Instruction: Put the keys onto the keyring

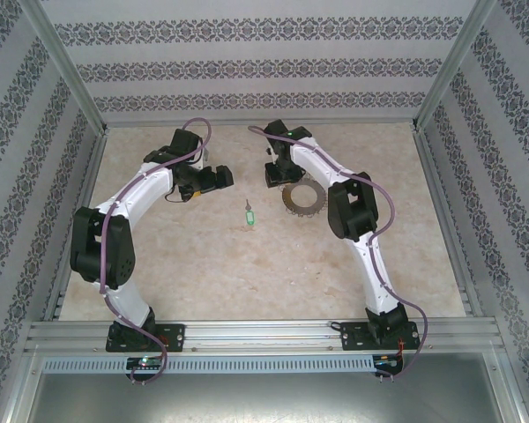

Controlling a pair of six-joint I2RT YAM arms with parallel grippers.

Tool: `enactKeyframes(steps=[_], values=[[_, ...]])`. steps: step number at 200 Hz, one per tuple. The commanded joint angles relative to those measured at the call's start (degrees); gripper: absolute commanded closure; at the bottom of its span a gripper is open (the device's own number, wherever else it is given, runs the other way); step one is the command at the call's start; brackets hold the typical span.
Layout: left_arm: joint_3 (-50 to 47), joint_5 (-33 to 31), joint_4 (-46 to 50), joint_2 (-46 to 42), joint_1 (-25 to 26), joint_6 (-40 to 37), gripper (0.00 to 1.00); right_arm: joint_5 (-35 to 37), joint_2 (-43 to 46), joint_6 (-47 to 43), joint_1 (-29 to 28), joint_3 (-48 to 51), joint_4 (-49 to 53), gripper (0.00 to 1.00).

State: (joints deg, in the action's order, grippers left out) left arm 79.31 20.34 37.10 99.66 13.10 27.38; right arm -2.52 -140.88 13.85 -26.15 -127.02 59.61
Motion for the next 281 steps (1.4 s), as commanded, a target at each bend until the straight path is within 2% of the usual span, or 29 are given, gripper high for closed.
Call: enactKeyframes(steps=[1, 79, 165, 281], values=[[-0.89, -0.78, 1.92, -0.43, -0.01, -1.01, 0.0, 2.25, -1.38, -0.41, -0.65, -1.32, 3.16, 0.56], [-2.66, -0.7, 1.38, -1.72, 0.08, -0.08, 0.0, 3.62, -3.38, -1.45, -1.21, -2.77, 3.46, 0.58], [-3.22, -1.95, 2.43, -3.58, 0.04, -0.57, 0.0, 6.35, -3.92, -1.4, -2.26, -2.34, 3.47, 0.71], [-3.37, -1.83, 3.43, -4.56, 0.04, -1.59, 0.0, 5.69, -3.73, -1.45, -3.24, -2.11, 2.8, 0.87]])
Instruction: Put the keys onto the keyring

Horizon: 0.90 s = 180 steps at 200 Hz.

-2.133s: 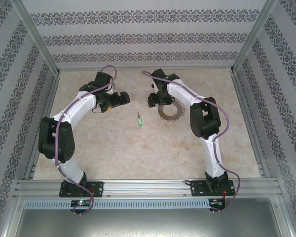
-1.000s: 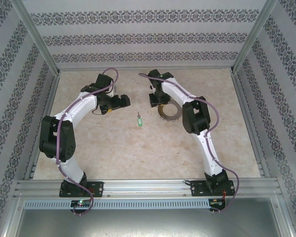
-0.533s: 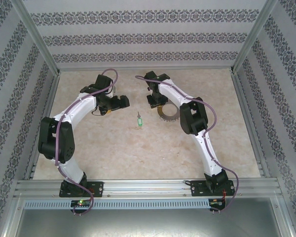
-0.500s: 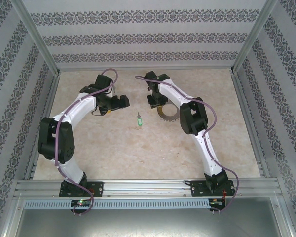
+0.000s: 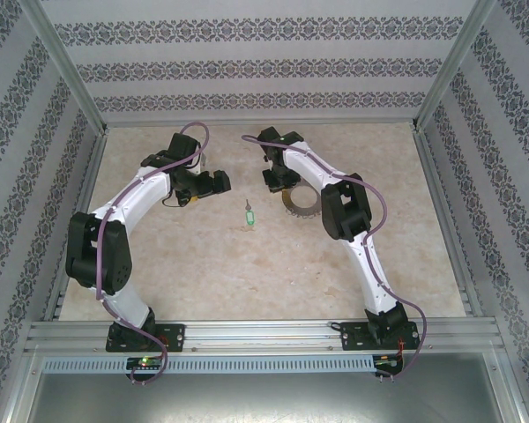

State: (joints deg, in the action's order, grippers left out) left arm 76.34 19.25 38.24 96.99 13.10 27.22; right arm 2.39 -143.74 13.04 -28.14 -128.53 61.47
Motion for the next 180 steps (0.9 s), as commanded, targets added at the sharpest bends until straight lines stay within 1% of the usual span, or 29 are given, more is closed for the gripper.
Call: enactKeyframes(steps=[1, 44, 69, 85, 113, 145, 180], values=[[-0.4, -0.72, 2.28, -1.89, 0.06, -1.41, 0.0, 0.73, -0.9, -0.64, -1.23, -0.59, 0.98, 0.87], [-0.14, -0.39, 2.12, -1.41, 0.01, -1.33, 0.0, 0.14, 0.42, -1.24, -2.07, 0.12, 0.67, 0.95], [0.04, -0.26, 2.1, -1.28, 0.03, -1.37, 0.0, -1.46, 2.99, -2.48, -2.38, 2.75, -1.05, 0.99], [-0.04, -0.18, 2.09, -1.28, 0.04, -1.45, 0.0, -2.95, 6.04, -3.31, -2.61, 6.46, -3.62, 1.0], [0.0, -0.2, 1.93, -1.15, 0.08, -1.46, 0.0, -8.05, 12.15, -3.67, -2.97, 14.56, -9.31, 1.0], [0.22, 0.21, 1.71, -0.69, 0.08, -1.34, 0.0, -14.86, 19.49, -0.92, -2.8, 25.14, -17.08, 1.0], [0.15, 0.56, 1.49, -0.32, 0.08, -1.26, 0.0, -19.37, 24.68, 2.53, -2.71, 33.47, -22.12, 1.0]])
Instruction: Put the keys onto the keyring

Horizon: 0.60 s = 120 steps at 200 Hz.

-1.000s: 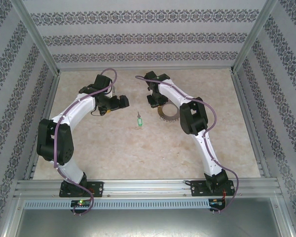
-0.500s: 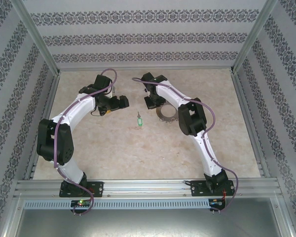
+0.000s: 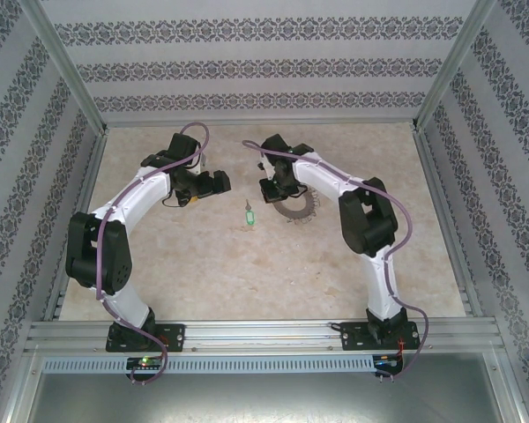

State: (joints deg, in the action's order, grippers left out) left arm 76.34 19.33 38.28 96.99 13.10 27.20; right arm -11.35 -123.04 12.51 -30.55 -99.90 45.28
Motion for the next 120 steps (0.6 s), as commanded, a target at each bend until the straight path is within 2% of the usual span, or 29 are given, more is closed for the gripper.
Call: enactKeyframes(steps=[1, 40, 90, 120], values=[[0.14, 0.46, 1.4, -0.32, 0.04, -1.25, 0.0, -5.71, 4.05, 3.1, -0.3, 5.13, -6.13, 1.0], [-0.33, 0.53, 1.53, -0.31, 0.25, -1.68, 0.0, -8.73, 8.75, 6.47, -0.38, 15.29, -11.25, 1.0], [-0.49, 0.59, 2.22, -0.25, 0.64, -2.15, 0.0, -7.61, 11.63, 9.93, -0.39, 24.24, -13.46, 1.0], [-0.05, 0.6, 2.41, 0.11, 0.81, -2.42, 0.0, -6.46, 13.21, 10.05, -0.44, 25.45, -13.72, 0.81]])
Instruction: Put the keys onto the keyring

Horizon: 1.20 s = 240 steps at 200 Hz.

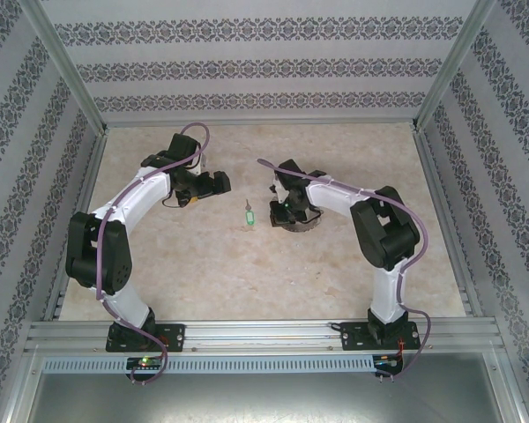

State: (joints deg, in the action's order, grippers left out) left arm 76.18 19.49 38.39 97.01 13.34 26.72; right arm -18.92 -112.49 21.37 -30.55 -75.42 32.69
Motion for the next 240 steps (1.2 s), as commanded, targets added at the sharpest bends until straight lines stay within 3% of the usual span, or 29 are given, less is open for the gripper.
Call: enactKeyframes(steps=[1, 51, 107, 240], values=[[0.15, 0.41, 2.3, 0.1, 0.6, -1.93, 0.0, 1.13, 2.68, 1.17, -0.46, 0.97, -1.18, 0.8], [0.68, 0.01, 2.51, 0.11, 0.8, -2.26, 0.0, 8.45, 3.61, 2.69, -1.87, -1.87, 3.64, 0.57], [0.28, 0.14, 1.99, 0.02, 0.8, -2.31, 0.0, 14.61, -0.63, 3.08, -4.97, -7.55, 9.67, 0.57], [0.28, -0.33, 2.83, -0.88, 0.88, -4.02, 0.0, 18.43, -7.01, 3.98, -6.43, -14.59, 14.53, 0.67]])
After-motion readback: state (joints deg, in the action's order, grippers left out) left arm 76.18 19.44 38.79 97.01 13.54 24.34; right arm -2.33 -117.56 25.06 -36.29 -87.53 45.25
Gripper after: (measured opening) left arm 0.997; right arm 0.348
